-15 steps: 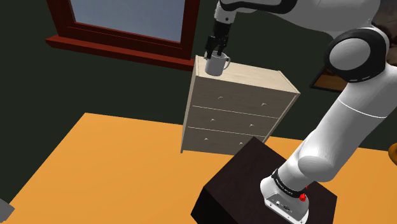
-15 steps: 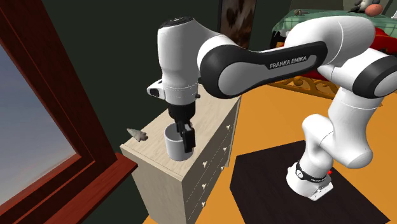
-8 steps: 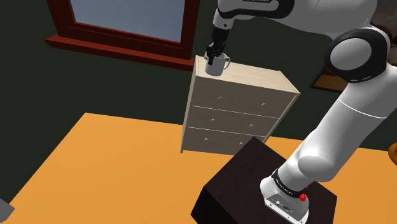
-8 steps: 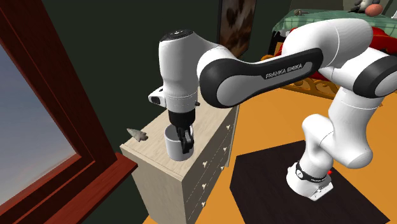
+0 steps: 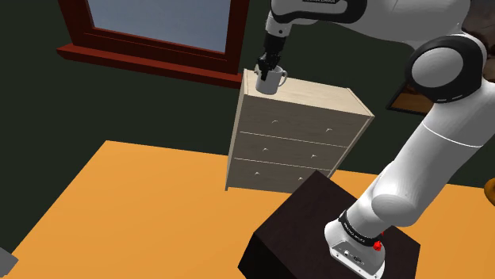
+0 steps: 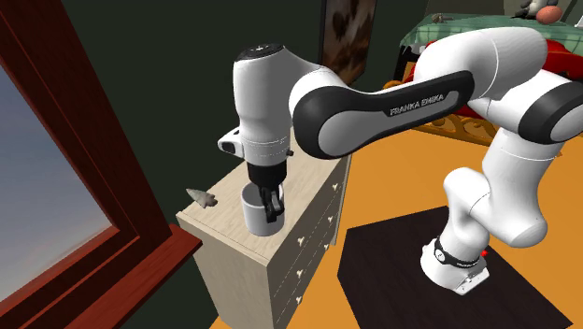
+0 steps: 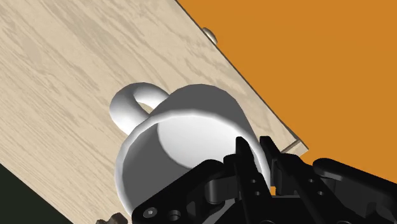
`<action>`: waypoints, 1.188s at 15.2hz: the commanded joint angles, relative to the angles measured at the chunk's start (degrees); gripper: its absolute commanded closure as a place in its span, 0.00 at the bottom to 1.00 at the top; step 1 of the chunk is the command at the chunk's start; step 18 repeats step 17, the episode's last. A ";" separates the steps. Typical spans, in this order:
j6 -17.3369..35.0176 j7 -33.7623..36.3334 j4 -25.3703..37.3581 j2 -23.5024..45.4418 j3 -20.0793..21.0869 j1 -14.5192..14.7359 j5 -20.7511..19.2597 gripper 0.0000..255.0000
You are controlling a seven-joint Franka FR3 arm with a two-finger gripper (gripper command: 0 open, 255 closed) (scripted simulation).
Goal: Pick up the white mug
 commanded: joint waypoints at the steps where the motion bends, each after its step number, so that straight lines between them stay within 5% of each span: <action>1: -0.81 0.06 0.98 0.16 0.02 0.02 0.01 1.00; 18: -12.80 -0.06 15.75 2.96 -0.10 -0.25 0.35 1.00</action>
